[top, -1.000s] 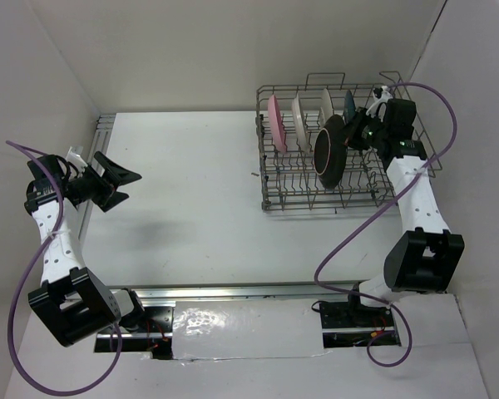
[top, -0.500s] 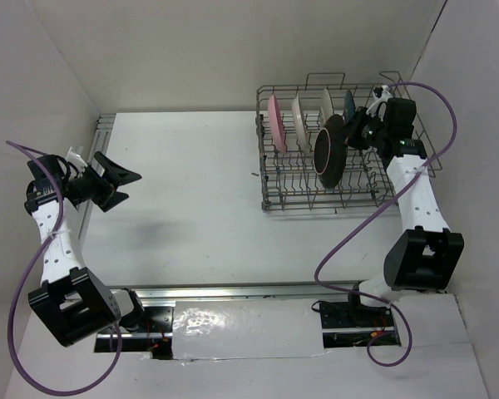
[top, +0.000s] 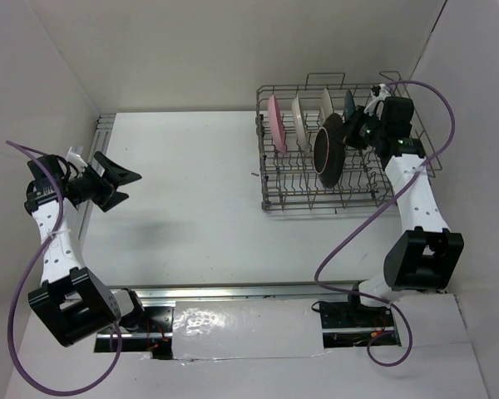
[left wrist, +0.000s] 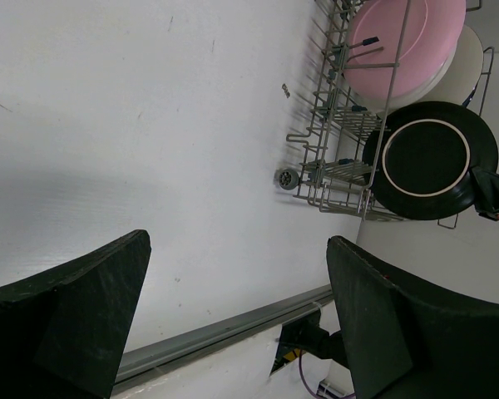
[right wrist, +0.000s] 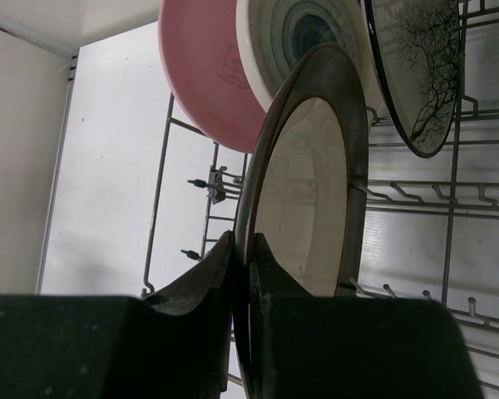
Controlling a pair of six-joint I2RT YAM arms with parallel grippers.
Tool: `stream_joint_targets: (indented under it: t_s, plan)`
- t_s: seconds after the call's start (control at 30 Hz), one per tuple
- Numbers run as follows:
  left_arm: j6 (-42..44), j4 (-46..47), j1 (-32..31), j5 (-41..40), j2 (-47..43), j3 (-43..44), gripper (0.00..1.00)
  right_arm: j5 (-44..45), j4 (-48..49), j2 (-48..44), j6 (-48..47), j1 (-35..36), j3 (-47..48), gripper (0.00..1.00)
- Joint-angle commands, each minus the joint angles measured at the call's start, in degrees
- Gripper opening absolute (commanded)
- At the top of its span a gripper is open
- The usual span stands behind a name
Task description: Load the mixed dishes into the dish rack
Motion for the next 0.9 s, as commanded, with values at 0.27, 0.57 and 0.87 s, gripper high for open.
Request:
stream_joint_targets:
  t_s: [0.27, 0.57, 0.87]
  plan:
    - [1.4, 1.5, 0.2, 0.8, 0.2, 0.1, 0.99, 0.4, 6.0, -4.1, -2.4, 2.3, 12.7, 0.00]
    - [1.3, 1.2, 0.2, 0.8, 0.6, 0.8, 0.99, 0.7, 4.2, -4.5, -3.2, 2.3, 16.9, 0.00]
    - [1.3, 1.0, 0.2, 0.8, 0.9, 1.4, 0.99, -0.6, 2.9, -1.2, -3.7, 3.7, 22.3, 0.00]
